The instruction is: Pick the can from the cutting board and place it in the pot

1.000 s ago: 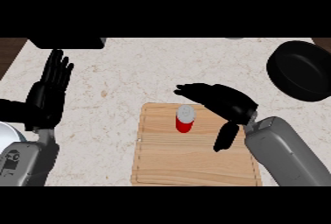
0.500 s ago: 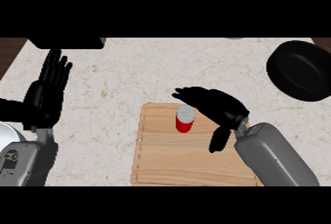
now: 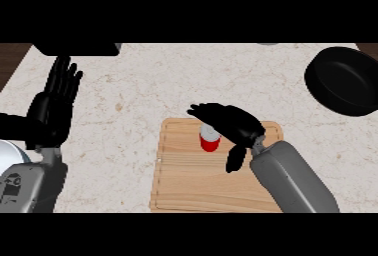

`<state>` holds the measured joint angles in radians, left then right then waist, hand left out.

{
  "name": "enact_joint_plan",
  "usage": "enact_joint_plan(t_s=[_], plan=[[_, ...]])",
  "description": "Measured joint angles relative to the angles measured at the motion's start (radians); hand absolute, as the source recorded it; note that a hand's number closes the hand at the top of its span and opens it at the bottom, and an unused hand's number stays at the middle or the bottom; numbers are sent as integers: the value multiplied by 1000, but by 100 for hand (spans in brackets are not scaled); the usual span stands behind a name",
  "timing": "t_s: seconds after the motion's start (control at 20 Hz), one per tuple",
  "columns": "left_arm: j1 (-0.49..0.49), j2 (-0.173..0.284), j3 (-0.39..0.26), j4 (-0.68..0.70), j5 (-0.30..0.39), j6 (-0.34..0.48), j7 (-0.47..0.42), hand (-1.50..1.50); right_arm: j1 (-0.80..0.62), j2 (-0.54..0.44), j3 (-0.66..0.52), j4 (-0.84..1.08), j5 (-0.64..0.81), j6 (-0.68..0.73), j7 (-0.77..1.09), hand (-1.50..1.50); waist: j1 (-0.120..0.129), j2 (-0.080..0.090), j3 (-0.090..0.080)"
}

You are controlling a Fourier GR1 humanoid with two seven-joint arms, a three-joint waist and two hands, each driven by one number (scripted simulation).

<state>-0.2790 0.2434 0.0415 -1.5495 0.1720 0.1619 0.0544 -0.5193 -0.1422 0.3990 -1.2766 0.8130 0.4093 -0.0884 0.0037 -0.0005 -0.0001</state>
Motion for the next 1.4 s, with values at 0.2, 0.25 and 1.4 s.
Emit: enact_joint_plan(t_s=[0.2, 0.25, 1.4], plan=[[1, 1, 24, 9, 7, -26, -4, 0, -19, 36, -19, 63, 31, -19, -39, -150, 0, -3, -1], [16, 1, 31, 13, 10, -39, -22, 0, -24, 45, -22, 74, 35, -24, -50, 150, 1, -3, -1], [-12, -43, 34, 22, -38, -41, -1, 0, -88, 131, -24, 79, 211, -254, 76, 150, 9, 0, -1]])
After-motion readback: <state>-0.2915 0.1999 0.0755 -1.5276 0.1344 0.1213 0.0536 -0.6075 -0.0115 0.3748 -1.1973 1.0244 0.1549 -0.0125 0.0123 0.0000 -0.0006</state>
